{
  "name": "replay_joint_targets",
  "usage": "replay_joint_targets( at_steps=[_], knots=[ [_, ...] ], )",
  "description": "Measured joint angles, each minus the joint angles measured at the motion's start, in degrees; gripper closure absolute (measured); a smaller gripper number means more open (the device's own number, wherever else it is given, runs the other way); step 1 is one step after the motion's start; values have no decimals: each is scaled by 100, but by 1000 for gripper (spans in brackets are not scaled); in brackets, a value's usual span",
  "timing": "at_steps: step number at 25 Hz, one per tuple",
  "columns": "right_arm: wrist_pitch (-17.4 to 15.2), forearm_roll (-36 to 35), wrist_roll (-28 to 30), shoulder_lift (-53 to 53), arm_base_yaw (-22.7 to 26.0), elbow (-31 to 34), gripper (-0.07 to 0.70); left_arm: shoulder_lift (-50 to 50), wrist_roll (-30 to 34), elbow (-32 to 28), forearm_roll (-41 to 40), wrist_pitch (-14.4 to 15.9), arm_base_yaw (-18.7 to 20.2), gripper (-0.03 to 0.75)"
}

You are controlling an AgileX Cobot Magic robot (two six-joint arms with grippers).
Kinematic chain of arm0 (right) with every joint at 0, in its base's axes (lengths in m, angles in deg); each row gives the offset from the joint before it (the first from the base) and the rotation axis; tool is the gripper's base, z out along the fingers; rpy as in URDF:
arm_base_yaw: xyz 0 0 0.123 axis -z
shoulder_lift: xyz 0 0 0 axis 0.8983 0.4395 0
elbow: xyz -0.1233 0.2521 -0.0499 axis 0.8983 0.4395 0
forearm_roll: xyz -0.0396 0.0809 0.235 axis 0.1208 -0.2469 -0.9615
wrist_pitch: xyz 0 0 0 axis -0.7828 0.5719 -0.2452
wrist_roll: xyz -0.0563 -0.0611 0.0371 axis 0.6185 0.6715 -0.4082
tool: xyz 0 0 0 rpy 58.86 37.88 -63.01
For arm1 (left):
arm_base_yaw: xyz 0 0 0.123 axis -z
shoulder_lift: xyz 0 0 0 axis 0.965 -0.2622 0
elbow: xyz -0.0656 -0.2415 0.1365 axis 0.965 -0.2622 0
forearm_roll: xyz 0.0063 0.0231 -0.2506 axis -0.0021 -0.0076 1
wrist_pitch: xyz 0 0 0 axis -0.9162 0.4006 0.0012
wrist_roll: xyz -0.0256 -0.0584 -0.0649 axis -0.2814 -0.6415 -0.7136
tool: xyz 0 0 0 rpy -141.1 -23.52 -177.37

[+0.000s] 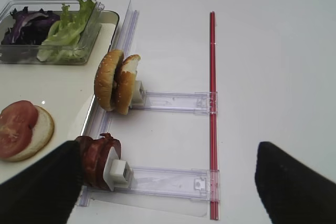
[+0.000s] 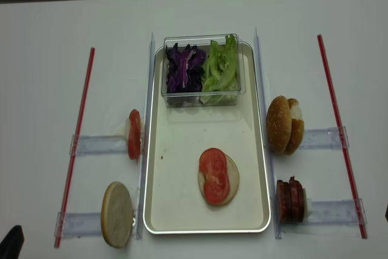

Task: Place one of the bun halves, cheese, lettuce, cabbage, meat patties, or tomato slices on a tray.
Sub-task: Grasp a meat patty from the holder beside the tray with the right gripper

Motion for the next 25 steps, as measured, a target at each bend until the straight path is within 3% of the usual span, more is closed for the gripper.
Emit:
replay_joint_targets(
  at_steps=[25],
  knots=[
    [11, 0, 0, 0, 0, 0, -22, 0, 0, 0, 0, 0, 0, 316]
  ],
)
